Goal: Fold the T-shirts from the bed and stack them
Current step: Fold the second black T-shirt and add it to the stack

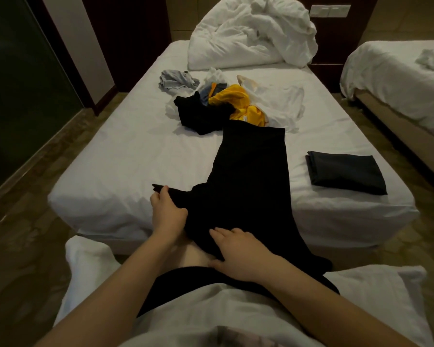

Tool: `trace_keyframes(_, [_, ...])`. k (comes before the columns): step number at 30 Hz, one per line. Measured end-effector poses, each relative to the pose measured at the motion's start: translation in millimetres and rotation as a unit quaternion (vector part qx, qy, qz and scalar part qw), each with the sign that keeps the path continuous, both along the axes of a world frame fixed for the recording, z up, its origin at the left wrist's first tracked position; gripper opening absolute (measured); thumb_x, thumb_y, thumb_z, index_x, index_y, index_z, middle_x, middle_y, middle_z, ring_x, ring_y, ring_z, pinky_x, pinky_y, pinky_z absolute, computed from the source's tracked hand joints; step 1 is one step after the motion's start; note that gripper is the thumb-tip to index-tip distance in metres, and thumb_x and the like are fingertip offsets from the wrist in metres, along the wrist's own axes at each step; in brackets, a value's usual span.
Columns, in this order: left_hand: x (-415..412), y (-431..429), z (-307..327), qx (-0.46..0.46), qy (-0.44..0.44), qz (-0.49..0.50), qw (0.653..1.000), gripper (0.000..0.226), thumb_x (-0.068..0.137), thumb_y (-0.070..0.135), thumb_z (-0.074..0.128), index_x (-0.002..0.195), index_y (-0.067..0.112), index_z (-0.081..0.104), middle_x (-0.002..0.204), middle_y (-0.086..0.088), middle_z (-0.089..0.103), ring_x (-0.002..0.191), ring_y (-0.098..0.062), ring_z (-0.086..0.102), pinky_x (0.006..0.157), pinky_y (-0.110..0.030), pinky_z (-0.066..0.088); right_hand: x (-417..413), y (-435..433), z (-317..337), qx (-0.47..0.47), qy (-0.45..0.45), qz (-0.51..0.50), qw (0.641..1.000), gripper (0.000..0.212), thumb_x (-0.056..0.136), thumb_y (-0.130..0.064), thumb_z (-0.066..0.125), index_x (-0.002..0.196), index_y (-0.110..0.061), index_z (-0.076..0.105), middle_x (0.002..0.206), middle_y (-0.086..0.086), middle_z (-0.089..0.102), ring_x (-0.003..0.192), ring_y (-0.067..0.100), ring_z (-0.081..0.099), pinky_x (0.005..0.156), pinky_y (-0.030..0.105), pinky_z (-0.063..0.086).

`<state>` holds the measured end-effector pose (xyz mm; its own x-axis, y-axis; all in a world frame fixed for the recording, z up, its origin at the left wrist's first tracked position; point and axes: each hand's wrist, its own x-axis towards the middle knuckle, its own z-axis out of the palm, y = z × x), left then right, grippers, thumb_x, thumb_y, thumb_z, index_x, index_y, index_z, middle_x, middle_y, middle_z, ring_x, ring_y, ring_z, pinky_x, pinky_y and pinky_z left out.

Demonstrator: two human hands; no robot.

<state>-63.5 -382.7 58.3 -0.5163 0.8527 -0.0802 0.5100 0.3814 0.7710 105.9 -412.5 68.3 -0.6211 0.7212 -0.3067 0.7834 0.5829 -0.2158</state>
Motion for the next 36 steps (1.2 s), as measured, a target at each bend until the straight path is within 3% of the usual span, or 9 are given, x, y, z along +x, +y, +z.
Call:
trace_keyframes(3, [16.1, 3.3, 7.8, 0.078, 0.032, -0.151, 0.985, 0.068, 0.083, -0.004, 0.051, 0.144, 0.011, 0.027, 0.146, -0.012, 0.024, 0.128, -0.028, 0.039, 0.105, -0.033, 0.034, -1.1, -1.6, -5.1, -0.012, -0.005, 0.013, 1.0, 0.07, 0.093, -0.046, 0.043, 0.15, -0.016, 0.014, 0.155, 0.005, 0.021, 0.134, 0.031, 0.031, 0.107, 0.043, 0.033])
trace_keyframes(6, [44.7, 6.7, 7.0, 0.096, 0.131, -0.396, 0.904, 0.077, 0.082, 0.003, 0.053, 0.148, 0.023, 0.019, 0.15, -0.004, 0.025, 0.127, -0.026, 0.04, 0.105, -0.035, 0.037, 1.8, -3.8, -4.7, -0.009, 0.001, 0.014, 1.0, 0.059, 0.093, -0.042, 0.044, 0.144, -0.015, 0.03, 0.143, 0.011, 0.041, 0.122, 0.031, 0.044, 0.098, 0.041, 0.04])
trace_keyframes(9, [55.1, 6.9, -3.8, 0.021, 0.146, -0.528, 0.836, 0.074, 0.088, 0.009, 0.057, 0.147, 0.026, 0.017, 0.138, 0.003, 0.044, 0.102, -0.003, 0.05, 0.093, -0.007, 0.035, 7.9, -8.8, 1.8, -0.038, 0.004, 0.002, 0.999, 0.051, 0.091, -0.039, 0.048, 0.135, -0.015, 0.041, 0.129, 0.013, 0.053, 0.114, 0.031, 0.05, 0.094, 0.041, 0.043])
trace_keyframes(13, [40.3, 4.7, -14.4, 0.038, 0.088, -0.518, 0.85, 0.064, 0.087, 0.013, 0.062, 0.137, 0.035, 0.028, 0.121, -0.001, 0.053, 0.098, -0.006, 0.055, 0.095, -0.022, 0.045, 22.7, -12.5, 5.8, 0.017, -0.005, 0.017, 1.0, 0.049, 0.09, -0.04, 0.048, 0.131, -0.012, 0.044, 0.127, 0.01, 0.054, 0.113, 0.028, 0.051, 0.095, 0.041, 0.04])
trace_keyframes(17, [24.3, 0.1, -15.8, 0.079, 0.139, -0.527, 0.834, 0.038, 0.091, 0.028, 0.053, 0.125, 0.013, 0.057, 0.12, -0.004, 0.055, 0.111, -0.021, 0.054, 0.099, -0.03, 0.04, 47.9, -9.4, 4.3, 0.061, 0.024, 0.003, 0.998, 0.051, 0.089, -0.045, 0.048, 0.134, -0.023, 0.041, 0.132, -0.002, 0.051, 0.122, 0.02, 0.044, 0.102, 0.037, 0.032])
trace_keyframes(20, [9.2, -5.1, -12.1, 0.003, 0.167, -0.585, 0.793, 0.062, 0.085, 0.059, 0.044, 0.132, 0.018, 0.051, 0.133, 0.001, 0.052, 0.121, -0.006, 0.043, 0.102, -0.007, 0.024, 73.1, -10.1, 3.4, 0.056, 0.044, -0.021, 0.997, 0.056, 0.09, -0.051, 0.047, 0.141, -0.031, 0.034, 0.145, -0.01, 0.038, 0.135, 0.011, 0.03, 0.108, 0.031, 0.024])
trace_keyframes(23, [-5.2, -7.3, -15.7, -0.011, 0.236, -0.609, 0.757, 0.083, 0.074, 0.076, 0.035, 0.139, 0.025, 0.042, 0.141, 0.014, 0.037, 0.13, 0.002, 0.029, 0.107, -0.009, 0.013, 98.3, -13.8, 2.9, 0.04, 0.079, -0.038, 0.995, 0.054, 0.091, -0.052, 0.046, 0.141, -0.036, 0.034, 0.15, -0.015, 0.03, 0.139, 0.008, 0.023, 0.11, 0.027, 0.022])
trace_keyframes(28, [-2.3, -0.4, -12.5, 0.036, 0.224, -0.58, 0.782, 0.049, 0.076, 0.052, 0.042, 0.109, 0.022, 0.063, 0.116, 0.004, 0.059, 0.108, -0.007, 0.049, 0.093, -0.027, 0.041, 127.4, -16.2, 2.2, 0.041, 0.142, -0.092, 0.985, 0.043, 0.091, -0.043, 0.053, 0.133, -0.037, 0.047, 0.134, -0.021, 0.045, 0.122, 0.001, 0.044, 0.095, 0.008, 0.029])
trace_keyframes(36, [-15.3, -3.2, 8.5, 0.138, 0.273, -0.606, 0.735, 0.017, 0.084, 0.038, 0.05, 0.087, 0.022, 0.057, 0.109, 0.0, 0.057, 0.102, -0.011, 0.05, 0.077, -0.031, 0.049, 162.9, -27.3, 1.2, -0.053, 0.213, -0.162, 0.962, 0.039, 0.083, -0.019, 0.069, 0.112, -0.042, 0.054, 0.101, -0.033, 0.054, 0.097, -0.016, 0.051, 0.081, 0.006, 0.039])
